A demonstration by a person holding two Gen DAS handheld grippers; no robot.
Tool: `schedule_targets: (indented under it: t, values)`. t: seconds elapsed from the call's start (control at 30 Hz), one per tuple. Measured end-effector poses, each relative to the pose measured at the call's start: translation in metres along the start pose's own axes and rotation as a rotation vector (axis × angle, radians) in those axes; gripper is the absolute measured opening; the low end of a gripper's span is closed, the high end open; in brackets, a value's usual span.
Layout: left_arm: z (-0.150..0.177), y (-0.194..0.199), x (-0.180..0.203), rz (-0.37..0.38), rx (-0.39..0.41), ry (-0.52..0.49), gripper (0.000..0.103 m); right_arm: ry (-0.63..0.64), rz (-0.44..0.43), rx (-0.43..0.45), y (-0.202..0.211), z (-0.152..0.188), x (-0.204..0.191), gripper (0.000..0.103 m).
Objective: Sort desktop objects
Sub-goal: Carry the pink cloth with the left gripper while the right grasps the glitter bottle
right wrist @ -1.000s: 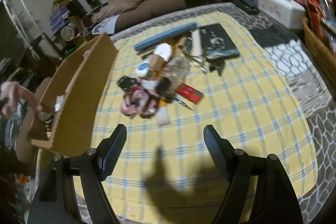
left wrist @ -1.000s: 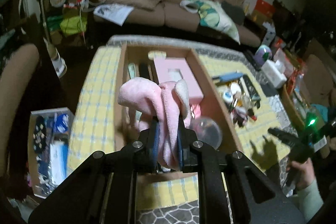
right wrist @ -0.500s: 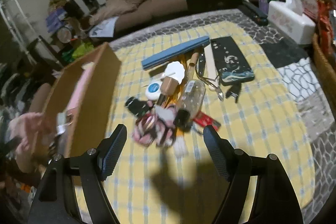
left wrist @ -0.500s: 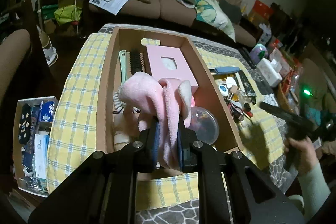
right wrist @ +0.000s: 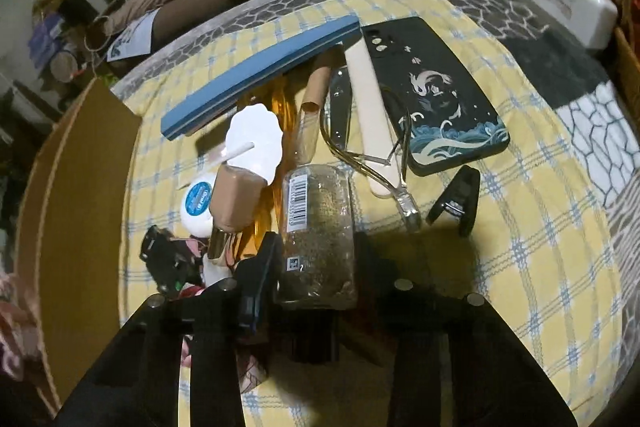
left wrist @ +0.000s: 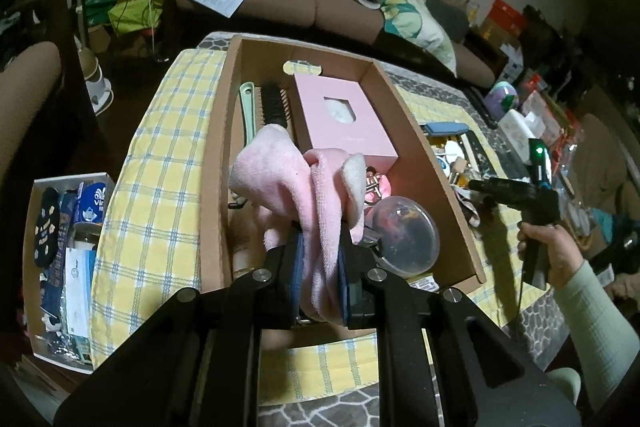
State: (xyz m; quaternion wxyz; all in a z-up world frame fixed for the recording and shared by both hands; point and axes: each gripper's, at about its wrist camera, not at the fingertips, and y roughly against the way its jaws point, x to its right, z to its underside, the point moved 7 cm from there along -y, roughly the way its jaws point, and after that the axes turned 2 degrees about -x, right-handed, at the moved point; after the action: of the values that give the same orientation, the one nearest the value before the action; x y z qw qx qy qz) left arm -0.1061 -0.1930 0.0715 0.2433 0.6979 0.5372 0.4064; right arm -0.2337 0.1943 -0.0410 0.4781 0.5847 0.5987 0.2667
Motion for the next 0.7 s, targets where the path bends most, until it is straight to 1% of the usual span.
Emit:
schedule_targets:
  t: [0.07, 0.17, 0.23, 0.37, 0.47, 0.53, 0.63, 0.67, 0.7]
  values:
    - [0.001, 0.000, -0.001, 0.006, -0.002, 0.007, 0.014, 0.012, -0.019, 0.013, 0.012, 0.000, -0.002, 0.037]
    - [0.003, 0.001, -0.004, 0.009, 0.000, 0.014, 0.014, 0.038, -0.060, 0.048, 0.042, 0.001, -0.010, 0.037]
    - [0.004, 0.003, -0.005, 0.013, 0.003, 0.022, 0.014, 0.054, -0.101, 0.073, 0.066, 0.003, -0.017, 0.037]
    - [0.006, 0.004, -0.006, 0.012, 0.003, 0.026, 0.014, 0.095, -0.205, 0.111, 0.115, 0.007, -0.047, 0.037]
    - [0.012, -0.003, -0.010, -0.009, -0.018, 0.029, 0.014, 0.145, -0.281, 0.132, 0.142, 0.017, -0.088, 0.037]
    - [0.019, -0.012, -0.014, -0.029, -0.046, 0.029, 0.014, 0.179, -0.342, 0.127, 0.150, 0.029, -0.123, 0.037]
    - [0.025, -0.020, -0.019, -0.054, -0.058, 0.014, 0.014, 0.239, -0.415, 0.092, 0.144, 0.054, -0.182, 0.037]
    - [0.026, -0.022, -0.018, -0.061, -0.059, 0.005, 0.014, 0.256, -0.438, 0.070, 0.136, 0.065, -0.206, 0.037]
    - [0.025, -0.024, -0.016, -0.065, -0.062, -0.007, 0.014, 0.262, -0.455, 0.052, 0.128, 0.073, -0.221, 0.037]
